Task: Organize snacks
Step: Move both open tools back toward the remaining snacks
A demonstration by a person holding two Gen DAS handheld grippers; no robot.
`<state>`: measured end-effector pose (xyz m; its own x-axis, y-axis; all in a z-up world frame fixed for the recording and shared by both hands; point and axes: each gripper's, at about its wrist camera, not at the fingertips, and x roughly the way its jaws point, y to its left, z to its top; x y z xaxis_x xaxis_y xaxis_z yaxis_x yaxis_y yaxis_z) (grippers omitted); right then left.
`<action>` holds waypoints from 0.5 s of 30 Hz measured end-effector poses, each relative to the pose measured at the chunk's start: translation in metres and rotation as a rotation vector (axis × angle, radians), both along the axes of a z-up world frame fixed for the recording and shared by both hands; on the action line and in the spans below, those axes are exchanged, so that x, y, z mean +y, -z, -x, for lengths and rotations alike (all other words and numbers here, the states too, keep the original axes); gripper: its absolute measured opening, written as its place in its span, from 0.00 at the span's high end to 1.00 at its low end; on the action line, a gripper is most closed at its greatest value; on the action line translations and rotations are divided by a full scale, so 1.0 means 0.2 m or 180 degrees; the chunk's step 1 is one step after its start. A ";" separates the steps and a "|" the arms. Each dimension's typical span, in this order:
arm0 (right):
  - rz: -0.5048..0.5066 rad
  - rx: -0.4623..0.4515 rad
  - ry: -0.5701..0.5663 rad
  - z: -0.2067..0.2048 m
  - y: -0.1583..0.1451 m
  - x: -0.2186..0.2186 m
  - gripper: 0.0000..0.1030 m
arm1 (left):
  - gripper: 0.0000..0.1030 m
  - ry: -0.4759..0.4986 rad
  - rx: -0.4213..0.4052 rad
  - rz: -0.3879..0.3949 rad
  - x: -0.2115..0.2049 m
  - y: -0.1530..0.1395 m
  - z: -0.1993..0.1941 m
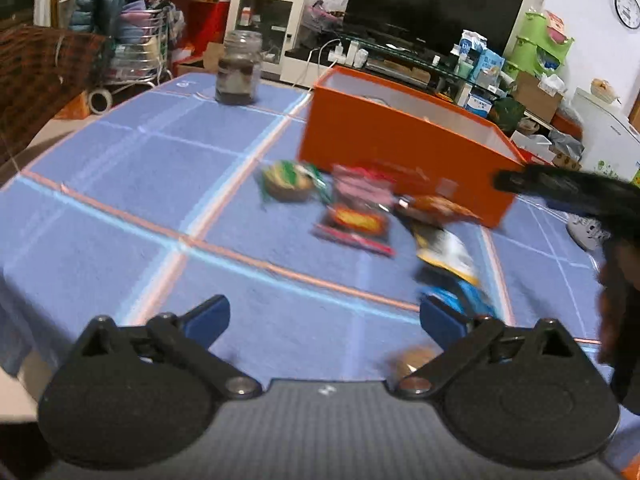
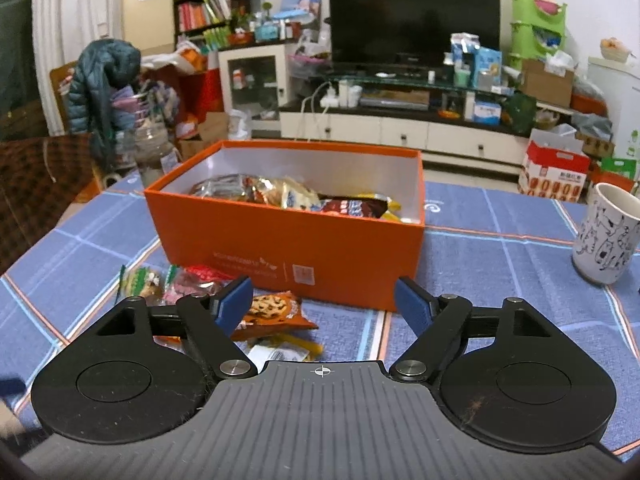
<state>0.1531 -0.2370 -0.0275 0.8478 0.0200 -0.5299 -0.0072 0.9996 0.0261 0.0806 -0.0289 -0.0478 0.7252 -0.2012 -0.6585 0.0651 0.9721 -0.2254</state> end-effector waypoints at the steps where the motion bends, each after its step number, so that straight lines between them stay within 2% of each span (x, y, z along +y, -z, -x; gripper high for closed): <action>1: 0.0019 0.0018 -0.0001 -0.01 0.00 0.00 0.33 | 0.03 -0.0017 0.0061 0.0015 -0.04 0.01 0.02; 7: 0.0007 0.0035 0.0087 0.00 0.01 -0.05 0.33 | 0.03 -0.0139 0.0288 -0.0111 -0.18 0.12 0.05; 15: 0.0044 0.0105 0.0047 0.02 0.04 -0.07 0.32 | 0.03 -0.0136 0.0257 -0.0133 -0.27 0.17 0.03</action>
<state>0.1491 -0.2502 -0.0361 0.8301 0.0000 -0.5576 0.0083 0.9999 0.0122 0.0746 -0.0836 -0.0819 0.6767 -0.1424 -0.7224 0.0067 0.9823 -0.1873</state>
